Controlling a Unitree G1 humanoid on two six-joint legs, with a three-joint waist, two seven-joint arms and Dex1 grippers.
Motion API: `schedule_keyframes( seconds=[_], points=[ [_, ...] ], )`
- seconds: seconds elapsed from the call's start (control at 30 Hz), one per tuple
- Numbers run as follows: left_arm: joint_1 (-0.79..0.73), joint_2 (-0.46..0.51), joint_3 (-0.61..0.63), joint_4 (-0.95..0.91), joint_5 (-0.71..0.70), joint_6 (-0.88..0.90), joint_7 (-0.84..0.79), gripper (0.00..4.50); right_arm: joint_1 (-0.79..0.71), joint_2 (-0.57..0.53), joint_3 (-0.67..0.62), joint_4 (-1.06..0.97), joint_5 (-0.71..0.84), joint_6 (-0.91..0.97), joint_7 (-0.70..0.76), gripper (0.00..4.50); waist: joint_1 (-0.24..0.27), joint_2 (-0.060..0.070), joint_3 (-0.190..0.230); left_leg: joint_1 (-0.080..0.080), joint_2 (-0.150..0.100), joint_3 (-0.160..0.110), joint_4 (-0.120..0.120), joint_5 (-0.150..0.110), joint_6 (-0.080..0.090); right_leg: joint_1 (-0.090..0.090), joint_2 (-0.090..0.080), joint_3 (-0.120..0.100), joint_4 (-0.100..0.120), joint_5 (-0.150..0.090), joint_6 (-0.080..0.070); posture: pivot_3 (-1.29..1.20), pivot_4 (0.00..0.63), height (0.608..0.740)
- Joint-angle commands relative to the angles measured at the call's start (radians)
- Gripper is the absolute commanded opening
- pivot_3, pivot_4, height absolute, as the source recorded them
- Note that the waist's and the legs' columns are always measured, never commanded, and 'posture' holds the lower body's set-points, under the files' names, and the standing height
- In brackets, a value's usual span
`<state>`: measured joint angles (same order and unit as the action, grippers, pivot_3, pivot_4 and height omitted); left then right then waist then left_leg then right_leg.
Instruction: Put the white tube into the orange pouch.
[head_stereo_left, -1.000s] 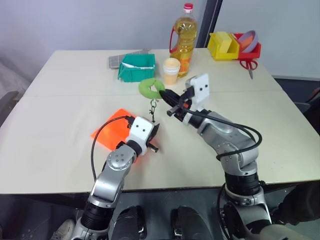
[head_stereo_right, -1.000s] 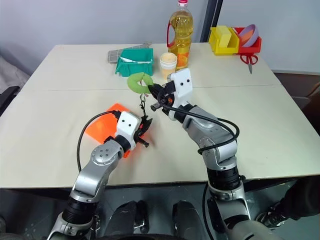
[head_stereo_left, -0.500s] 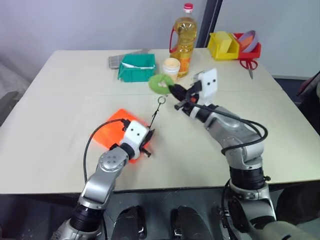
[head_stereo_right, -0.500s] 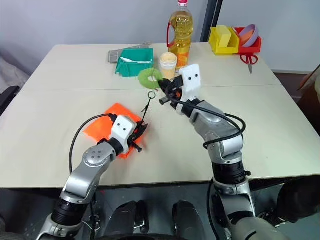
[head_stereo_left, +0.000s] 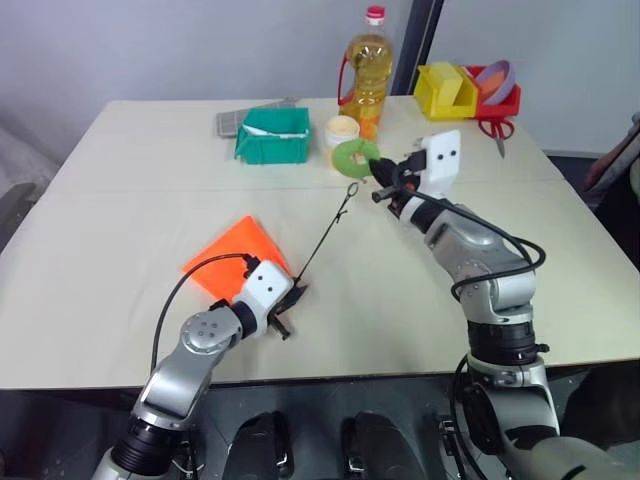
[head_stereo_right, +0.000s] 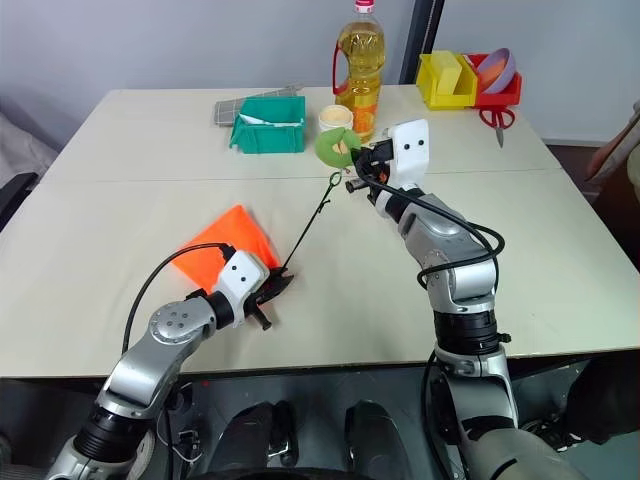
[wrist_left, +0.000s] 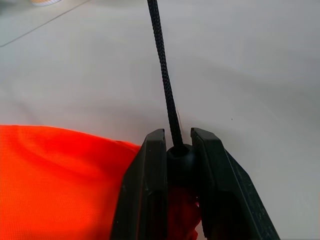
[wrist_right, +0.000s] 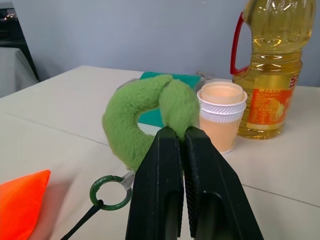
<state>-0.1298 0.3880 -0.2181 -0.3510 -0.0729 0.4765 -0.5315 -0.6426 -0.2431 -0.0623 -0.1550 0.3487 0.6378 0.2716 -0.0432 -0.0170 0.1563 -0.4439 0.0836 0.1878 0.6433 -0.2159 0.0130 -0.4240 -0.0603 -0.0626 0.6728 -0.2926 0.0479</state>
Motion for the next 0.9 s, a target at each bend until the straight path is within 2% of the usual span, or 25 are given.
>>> schedule_keyframes(
  seconds=[0.03, 0.1, 0.23, 0.27, 0.47, 0.73, 0.9],
  points=[
    [0.001, -0.005, 0.029, -0.017, -0.061, 0.01, -0.036, 1.29, 0.009, -0.035, 0.006, -0.07, 0.02, 0.019, 0.045, 0.7, 0.001, 0.0, 0.0, 0.0, 0.0, 0.0, 0.0, 0.0, 0.0, 0.0, 0.0, 0.0, 0.0, 0.0, 0.0, 0.0, 0.15, 0.74],
    [0.001, -0.007, 0.046, -0.031, -0.096, 0.014, -0.052, 2.18, 0.023, -0.044, 0.014, -0.087, 0.027, 0.035, 0.06, 1.53, 0.0, 0.0, 0.0, 0.0, 0.0, 0.0, 0.0, 0.0, 0.0, 0.0, 0.0, 0.0, 0.0, 0.0, 0.0, 0.0, 0.15, 0.74],
    [0.007, 0.026, 0.127, -0.085, -0.223, 0.03, -0.13, 4.29, 0.084, -0.079, 0.005, -0.13, 0.028, 0.063, 0.077, 3.66, 0.0, 0.0, 0.0, 0.0, 0.0, 0.0, 0.0, 0.0, 0.001, 0.0, 0.0, 0.0, 0.0, 0.0, 0.0, 0.0, 0.15, 0.74],
    [0.01, 0.042, 0.162, -0.09, -0.26, 0.035, -0.15, 4.5, 0.11, -0.097, -0.001, -0.143, 0.032, 0.064, 0.093, 4.12, 0.0, 0.0, 0.0, 0.0, 0.0, 0.0, 0.0, 0.0, 0.001, 0.0, 0.0, 0.0, 0.0, 0.0, 0.0, 0.0, 0.15, 0.74],
    [0.042, 0.107, 0.369, -0.073, -0.441, 0.079, -0.201, 4.5, 0.291, -0.193, -0.076, -0.219, 0.089, 0.037, 0.197, 4.12, 0.001, 0.0, 0.0, 0.0, 0.0, 0.0, 0.0, -0.001, 0.001, 0.0, 0.0, 0.0, -0.001, 0.0, 0.0, 0.0, 0.15, 0.74],
    [0.12, 0.147, 0.493, 0.028, -0.421, 0.017, -0.173, 4.5, 0.53, -0.258, -0.141, -0.284, 0.145, -0.027, 0.322, 4.12, 0.0, 0.0, 0.0, 0.001, 0.0, -0.001, 0.0, -0.002, 0.004, 0.001, 0.0, 0.0, -0.003, 0.0, 0.0, 0.0, 0.15, 0.74],
    [0.182, 0.163, 0.526, 0.075, -0.409, -0.028, -0.176, 4.5, 0.56, -0.26, -0.133, -0.26, 0.133, -0.069, 0.331, 4.12, 0.0, 0.0, 0.0, 0.001, 0.0, -0.001, 0.0, -0.003, 0.003, 0.001, 0.0, 0.0, -0.003, -0.002, -0.003, 0.0, 0.15, 0.74]
  ],
)
